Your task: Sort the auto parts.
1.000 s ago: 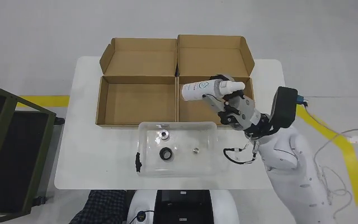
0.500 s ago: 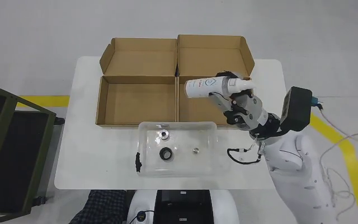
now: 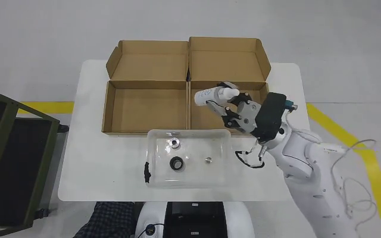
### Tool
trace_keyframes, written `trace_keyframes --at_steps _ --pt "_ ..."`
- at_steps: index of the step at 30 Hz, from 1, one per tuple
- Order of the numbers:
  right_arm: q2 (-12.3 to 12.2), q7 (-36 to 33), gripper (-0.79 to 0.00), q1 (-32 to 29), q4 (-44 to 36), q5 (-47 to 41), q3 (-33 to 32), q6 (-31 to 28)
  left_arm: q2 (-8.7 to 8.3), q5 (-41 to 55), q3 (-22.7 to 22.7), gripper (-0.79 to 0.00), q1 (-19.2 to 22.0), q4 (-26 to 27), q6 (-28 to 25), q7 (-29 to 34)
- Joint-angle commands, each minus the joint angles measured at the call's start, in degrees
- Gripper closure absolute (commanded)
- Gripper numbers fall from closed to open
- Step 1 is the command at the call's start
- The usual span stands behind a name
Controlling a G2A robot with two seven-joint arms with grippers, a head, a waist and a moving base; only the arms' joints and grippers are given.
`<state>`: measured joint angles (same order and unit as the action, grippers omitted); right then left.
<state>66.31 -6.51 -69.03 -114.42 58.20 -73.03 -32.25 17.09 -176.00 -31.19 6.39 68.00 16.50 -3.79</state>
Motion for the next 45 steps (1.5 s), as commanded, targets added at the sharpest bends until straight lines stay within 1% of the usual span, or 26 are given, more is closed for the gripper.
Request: trace_keyframes --at_steps 1,3,7,12,20,23,26,35,45 --pt "-0.08 -1.46 0.000 0.08 0.82 3.08 0.03 0.81 0.00 0.00 0.00 -0.785 0.00 0.00 0.00 0.00" --pt "-0.14 -2.48 0.000 0.12 0.85 6.82 0.39 1.80 0.00 0.00 0.00 -0.785 0.00 0.00 0.00 0.00" --pt "0.00 -2.37 0.000 0.35 2.93 9.24 1.84 2.78 0.00 0.00 0.00 -0.785 0.00 0.00 0.00 0.00" --pt "0.26 -4.85 0.000 2.04 6.27 14.11 4.48 4.48 0.00 0.00 0.00 -0.785 0.00 0.00 0.00 0.00" --pt "1.10 -4.68 0.000 4.91 14.35 13.07 7.78 6.15 0.00 0.00 0.00 -0.785 0.00 0.00 0.00 0.00" --pt "1.32 -5.90 0.000 6.16 16.84 14.15 8.77 6.72 0.00 0.00 0.00 -0.785 0.00 0.00 0.00 0.00" --pt "1.65 -6.56 0.000 7.47 19.56 13.36 9.72 6.95 0.00 0.00 0.00 -0.785 0.00 0.00 0.00 0.00" --pt "2.43 -10.87 0.000 10.39 23.69 13.22 12.13 8.07 0.00 0.00 0.00 -0.785 0.00 0.00 0.00 0.00" --pt "3.47 -13.70 0.000 12.84 28.09 8.61 14.02 9.10 0.00 0.00 0.00 -0.785 0.00 0.00 0.00 0.00"
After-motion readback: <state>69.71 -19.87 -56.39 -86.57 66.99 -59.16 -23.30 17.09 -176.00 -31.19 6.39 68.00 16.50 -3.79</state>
